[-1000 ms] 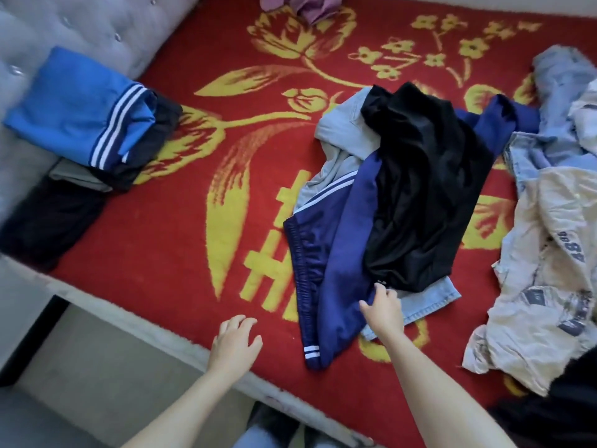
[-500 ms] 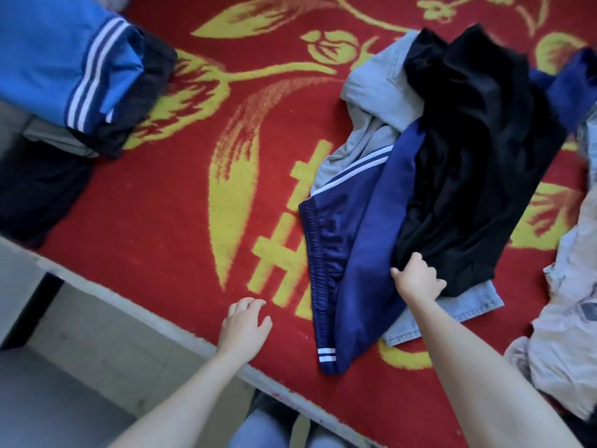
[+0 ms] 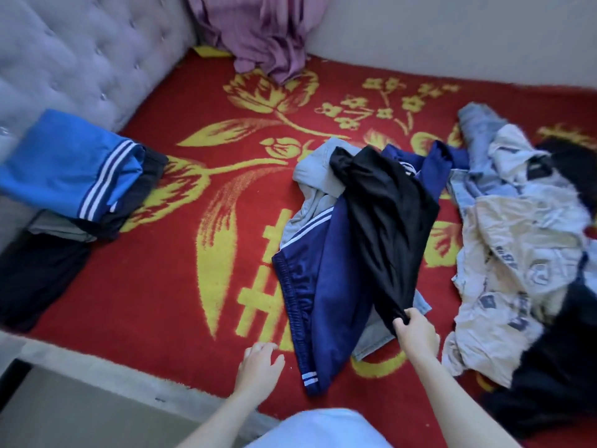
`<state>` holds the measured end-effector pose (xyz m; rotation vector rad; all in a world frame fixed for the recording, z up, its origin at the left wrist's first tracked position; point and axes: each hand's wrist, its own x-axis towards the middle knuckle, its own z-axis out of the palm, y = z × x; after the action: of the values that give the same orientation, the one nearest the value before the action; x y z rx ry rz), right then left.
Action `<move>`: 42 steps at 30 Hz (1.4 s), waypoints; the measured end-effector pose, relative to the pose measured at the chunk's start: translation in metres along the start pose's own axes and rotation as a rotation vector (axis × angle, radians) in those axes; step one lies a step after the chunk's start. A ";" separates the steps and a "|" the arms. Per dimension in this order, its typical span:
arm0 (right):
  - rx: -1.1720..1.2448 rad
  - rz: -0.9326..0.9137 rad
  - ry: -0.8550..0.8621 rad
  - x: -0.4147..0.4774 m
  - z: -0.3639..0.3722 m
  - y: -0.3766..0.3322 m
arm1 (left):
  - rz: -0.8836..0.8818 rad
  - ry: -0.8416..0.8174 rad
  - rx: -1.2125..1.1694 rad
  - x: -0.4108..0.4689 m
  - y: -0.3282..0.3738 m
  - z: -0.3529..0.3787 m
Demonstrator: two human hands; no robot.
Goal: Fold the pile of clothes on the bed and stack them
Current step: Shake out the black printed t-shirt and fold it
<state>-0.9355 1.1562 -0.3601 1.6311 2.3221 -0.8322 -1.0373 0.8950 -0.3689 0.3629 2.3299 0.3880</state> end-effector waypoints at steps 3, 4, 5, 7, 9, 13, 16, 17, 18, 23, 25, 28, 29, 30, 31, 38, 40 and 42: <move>0.086 -0.074 0.011 -0.037 -0.024 0.015 | 0.045 0.007 0.008 -0.001 0.023 -0.006; 0.134 -0.107 0.038 -0.046 -0.037 0.020 | 0.075 0.019 0.010 0.002 0.034 -0.010; 0.179 -0.138 0.074 -0.053 -0.057 0.022 | 0.110 0.033 0.002 0.005 0.047 -0.015; 0.213 -0.214 0.160 -0.063 -0.100 0.024 | 0.182 0.062 -0.028 0.010 0.073 -0.025; 0.234 -0.319 0.295 -0.075 -0.152 0.020 | 0.299 0.091 -0.044 0.008 0.106 -0.034; 0.193 -0.574 0.454 -0.110 -0.242 -0.009 | 0.633 0.026 -0.197 -0.010 0.175 -0.049; 0.191 -0.691 0.502 -0.128 -0.288 -0.036 | 0.880 -0.123 -0.250 -0.037 0.215 -0.053; 0.182 -0.708 0.514 -0.131 -0.299 -0.045 | 0.929 -0.201 -0.273 -0.046 0.224 -0.053; 0.174 -0.719 0.523 -0.133 -0.308 -0.054 | 0.952 -0.286 -0.318 -0.053 0.231 -0.054; 0.144 -0.786 0.650 -0.150 -0.336 -0.101 | 1.025 -0.416 -0.576 -0.076 0.248 -0.073; 0.171 -0.828 0.707 -0.160 -0.345 -0.120 | 1.023 -0.311 -0.664 -0.080 0.252 -0.089; 0.219 -0.879 0.742 -0.172 -0.358 -0.141 | 1.001 -0.116 -0.731 -0.082 0.250 -0.117; 0.232 -0.888 0.750 -0.175 -0.362 -0.146 | 0.987 -0.044 -0.752 -0.082 0.247 -0.127; 0.243 -0.893 0.761 -0.178 -0.365 -0.149 | 0.962 0.038 -0.754 -0.081 0.244 -0.136; 0.253 -0.896 0.774 -0.179 -0.366 -0.151 | 0.942 0.133 -0.748 -0.080 0.240 -0.145; 0.282 -0.868 0.759 -0.186 -0.371 -0.146 | 0.849 0.399 -0.695 -0.086 0.210 -0.216; 0.336 -0.835 0.734 -0.186 -0.377 -0.138 | 0.898 0.449 -0.672 -0.094 0.207 -0.241; 0.426 -0.824 0.717 -0.184 -0.383 -0.130 | 0.974 0.560 -0.608 -0.107 0.210 -0.264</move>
<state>-0.9208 1.1830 0.0836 1.1630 3.6596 -1.0483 -1.1204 1.0032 -0.0418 1.1780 2.2110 1.7968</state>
